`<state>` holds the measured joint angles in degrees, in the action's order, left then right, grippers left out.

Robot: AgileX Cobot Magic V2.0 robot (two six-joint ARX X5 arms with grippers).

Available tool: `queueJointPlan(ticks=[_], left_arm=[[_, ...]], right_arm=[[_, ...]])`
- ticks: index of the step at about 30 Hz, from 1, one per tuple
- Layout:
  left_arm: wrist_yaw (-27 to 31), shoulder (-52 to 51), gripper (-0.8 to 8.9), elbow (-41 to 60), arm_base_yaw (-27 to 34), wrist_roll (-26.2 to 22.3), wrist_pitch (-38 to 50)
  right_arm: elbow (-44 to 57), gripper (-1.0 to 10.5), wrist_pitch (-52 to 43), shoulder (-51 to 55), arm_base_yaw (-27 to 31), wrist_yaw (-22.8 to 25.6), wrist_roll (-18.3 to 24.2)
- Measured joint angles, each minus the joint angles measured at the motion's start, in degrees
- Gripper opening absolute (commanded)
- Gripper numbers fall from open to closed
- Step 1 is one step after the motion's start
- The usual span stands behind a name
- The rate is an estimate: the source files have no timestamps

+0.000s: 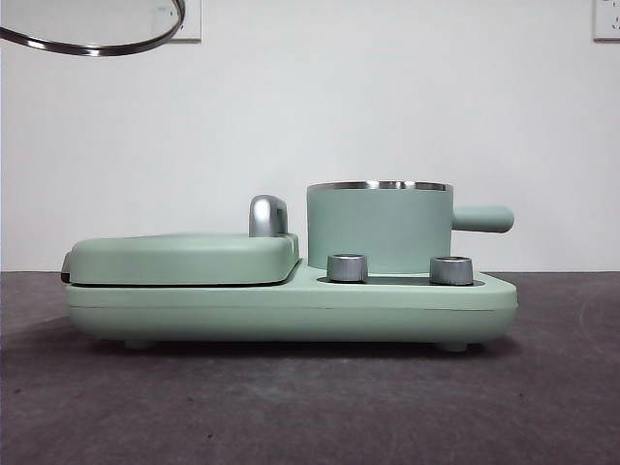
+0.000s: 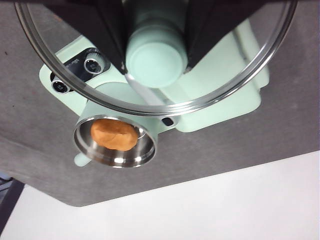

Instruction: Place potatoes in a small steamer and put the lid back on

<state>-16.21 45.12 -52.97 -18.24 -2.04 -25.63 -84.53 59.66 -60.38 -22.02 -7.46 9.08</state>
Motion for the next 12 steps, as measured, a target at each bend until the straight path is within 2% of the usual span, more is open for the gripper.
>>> queueJointPlan(ticks=[7, 12], left_arm=[[-1.79, 2.82, 0.13, 0.0, -0.02, 0.0, 3.37], [-1.92, 6.05, 0.13, 0.0, -1.31, 0.09, 9.18]], right_arm=[[15.69, 3.3, -2.32, 12.04, 0.0, -0.02, -2.84], [25.03, 3.3, -3.61, 19.54, 0.0, -0.02, -5.73]])
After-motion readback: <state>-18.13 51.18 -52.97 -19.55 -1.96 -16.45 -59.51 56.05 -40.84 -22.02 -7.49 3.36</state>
